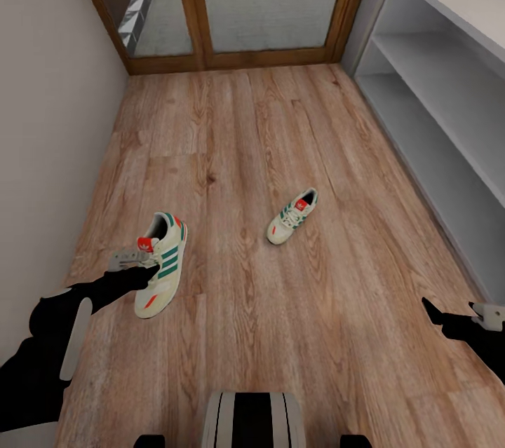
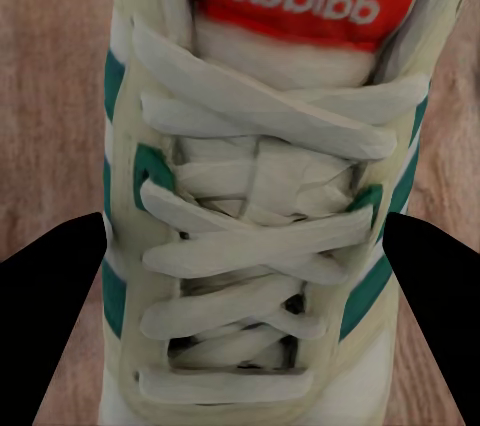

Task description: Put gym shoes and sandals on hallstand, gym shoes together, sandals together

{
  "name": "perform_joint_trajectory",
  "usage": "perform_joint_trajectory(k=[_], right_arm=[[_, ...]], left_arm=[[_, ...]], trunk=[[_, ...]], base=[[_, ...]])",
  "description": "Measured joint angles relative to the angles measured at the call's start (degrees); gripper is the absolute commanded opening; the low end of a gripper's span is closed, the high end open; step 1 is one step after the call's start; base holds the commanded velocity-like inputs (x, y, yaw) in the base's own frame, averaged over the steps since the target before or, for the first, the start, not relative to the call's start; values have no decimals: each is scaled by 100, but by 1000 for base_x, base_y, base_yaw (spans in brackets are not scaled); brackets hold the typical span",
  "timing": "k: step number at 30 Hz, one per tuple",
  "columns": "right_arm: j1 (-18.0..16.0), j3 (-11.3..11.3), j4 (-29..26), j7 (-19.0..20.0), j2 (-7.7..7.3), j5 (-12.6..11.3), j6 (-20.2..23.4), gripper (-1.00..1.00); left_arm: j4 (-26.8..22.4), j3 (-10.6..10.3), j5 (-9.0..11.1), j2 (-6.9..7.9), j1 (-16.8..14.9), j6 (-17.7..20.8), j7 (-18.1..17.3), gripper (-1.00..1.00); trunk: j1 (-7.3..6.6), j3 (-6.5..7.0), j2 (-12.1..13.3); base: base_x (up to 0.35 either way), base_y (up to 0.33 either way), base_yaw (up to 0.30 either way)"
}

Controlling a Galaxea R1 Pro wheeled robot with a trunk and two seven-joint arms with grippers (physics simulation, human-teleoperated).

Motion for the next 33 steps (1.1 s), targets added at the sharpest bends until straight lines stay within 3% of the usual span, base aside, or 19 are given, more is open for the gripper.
perform_joint_trajectory(k=[11, 33], right_arm=[[6, -5, -8, 1, 3, -8, 0, 100], [5, 1, -8, -18, 8, -9, -9, 100]], left_arm=[[-1, 0, 6, -5, 0, 0, 3, -100], [-1, 0, 10, -8, 0, 0, 4, -100]], trunk=[[0, 16, 0], [0, 209, 0]], base=[[0, 0, 14], [0, 0, 0]])
